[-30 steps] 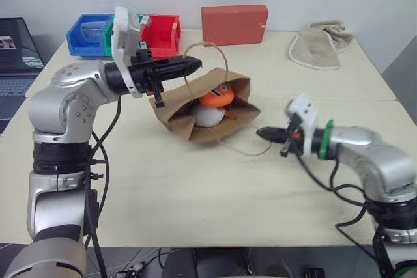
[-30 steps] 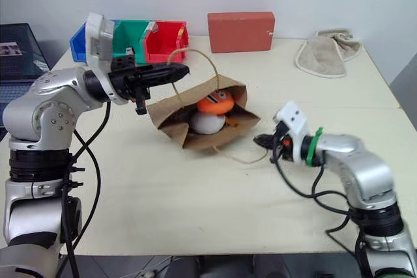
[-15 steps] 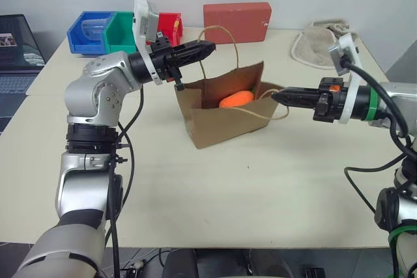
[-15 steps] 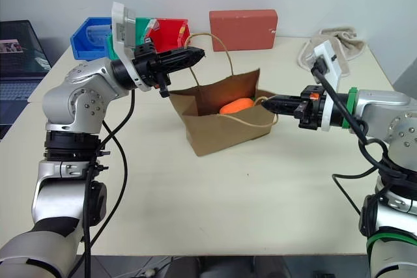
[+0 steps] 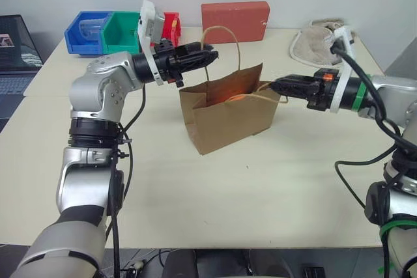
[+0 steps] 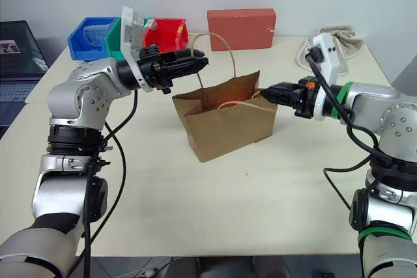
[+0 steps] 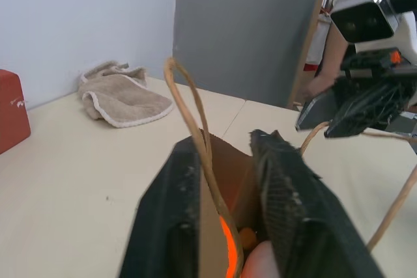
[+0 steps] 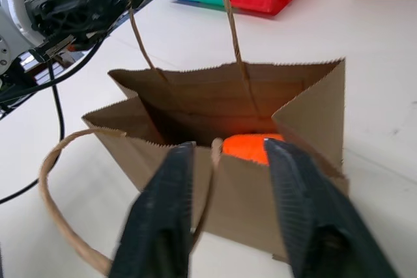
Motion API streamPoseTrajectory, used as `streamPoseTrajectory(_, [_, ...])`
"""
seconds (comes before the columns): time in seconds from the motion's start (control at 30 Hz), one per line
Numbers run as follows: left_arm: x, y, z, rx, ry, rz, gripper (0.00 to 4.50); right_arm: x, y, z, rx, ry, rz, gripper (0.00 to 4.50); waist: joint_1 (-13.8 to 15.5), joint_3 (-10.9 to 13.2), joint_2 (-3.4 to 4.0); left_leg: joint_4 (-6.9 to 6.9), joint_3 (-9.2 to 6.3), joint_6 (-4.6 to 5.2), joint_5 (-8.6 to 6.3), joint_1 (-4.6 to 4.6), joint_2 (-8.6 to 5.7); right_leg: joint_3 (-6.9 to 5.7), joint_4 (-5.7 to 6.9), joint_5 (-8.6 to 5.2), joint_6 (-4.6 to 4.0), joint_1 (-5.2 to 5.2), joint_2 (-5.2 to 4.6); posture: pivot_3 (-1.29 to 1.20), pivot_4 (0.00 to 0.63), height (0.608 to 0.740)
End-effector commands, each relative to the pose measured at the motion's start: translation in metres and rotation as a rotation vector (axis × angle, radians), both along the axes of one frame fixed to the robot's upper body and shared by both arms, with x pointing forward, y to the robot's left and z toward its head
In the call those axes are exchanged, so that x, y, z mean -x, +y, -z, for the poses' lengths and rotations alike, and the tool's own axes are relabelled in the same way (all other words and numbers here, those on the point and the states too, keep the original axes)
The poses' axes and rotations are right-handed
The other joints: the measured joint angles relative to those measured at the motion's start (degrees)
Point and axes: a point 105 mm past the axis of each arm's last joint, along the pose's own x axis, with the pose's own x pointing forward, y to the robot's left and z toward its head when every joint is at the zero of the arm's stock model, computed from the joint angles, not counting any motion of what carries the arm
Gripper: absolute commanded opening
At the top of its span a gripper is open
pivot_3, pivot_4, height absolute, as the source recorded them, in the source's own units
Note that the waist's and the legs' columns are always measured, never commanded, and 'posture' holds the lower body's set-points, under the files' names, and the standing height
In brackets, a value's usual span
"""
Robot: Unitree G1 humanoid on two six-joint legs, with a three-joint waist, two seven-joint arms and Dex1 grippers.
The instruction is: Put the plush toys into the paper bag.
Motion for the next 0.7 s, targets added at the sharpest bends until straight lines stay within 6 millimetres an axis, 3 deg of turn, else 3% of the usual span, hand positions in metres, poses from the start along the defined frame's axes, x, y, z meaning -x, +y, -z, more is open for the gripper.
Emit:
streamPoseTrajectory(0.03, [0.006,0.011,-0.012,-0.015,-0.067,-0.019,2.75,0.009,-0.003,-0.027,-0.01,-0.118,-0.031,3.14,0.0,0.0,0.0,0.0,0.0,0.0,0.0,0.0,0.0,0.0,-0.01,0.0,0.0,0.0,0.0,0.0,0.15,0.74])
streamPoseTrajectory(0.17, [0.006,0.034,-0.006,-0.024,-0.048,-0.093,4.07,0.021,-0.019,-0.043,0.043,-0.215,-0.027,4.5,0.0,0.1,0.1,0.01,0.02,0.03,-0.02,-0.01,-0.01,0.02,-0.01,0.0,0.0,0.0,-0.01,0.0,0.15,0.74])
streamPoseTrajectory(0.23, [0.021,0.045,-0.001,-0.02,0.0,-0.045,4.45,0.026,-0.028,-0.044,0.085,-0.259,-0.006,4.5,0.0,0.1,0.11,0.0,0.04,0.04,-0.03,-0.02,0.0,0.03,-0.03,0.0,0.0,-0.01,-0.01,0.0,0.15,0.74])
streamPoseTrajectory(0.33, [0.028,0.066,0.011,-0.038,0.041,-0.094,4.45,0.039,-0.036,-0.033,0.19,-0.3,-0.033,4.5,0.0,0.1,0.11,-0.1,0.03,0.06,-0.04,-0.01,0.05,-0.01,-0.07,-0.01,-0.01,-0.03,0.01,0.0,0.15,0.74])
streamPoseTrajectory(0.43, [0.036,0.078,0.021,-0.058,0.08,-0.107,4.45,0.055,-0.031,-0.022,0.25,-0.325,-0.121,4.5,0.1,0.1,0.12,-0.06,0.06,0.07,-0.04,-0.02,0.04,0.02,-0.05,-0.01,-0.01,-0.03,0.0,0.0,0.15,0.74])
streamPoseTrajectory(0.53, [0.047,0.072,0.039,-0.099,0.12,-0.056,4.45,0.066,-0.018,-0.013,0.228,-0.305,-0.203,4.5,0.1,0.1,0.12,0.04,0.1,0.07,-0.04,0.02,0.04,0.08,-0.01,-0.01,-0.01,0.02,0.0,0.0,0.15,0.74])
streamPoseTrajectory(0.7, [0.031,0.056,0.067,-0.137,0.116,-0.066,4.45,0.077,0.008,-0.002,0.221,-0.296,-0.315,4.5,0.4,0.1,0.12,0.12,0.06,0.08,0.01,0.08,0.03,0.05,0.04,0.0,-0.01,0.11,0.0,0.0,0.15,0.74])
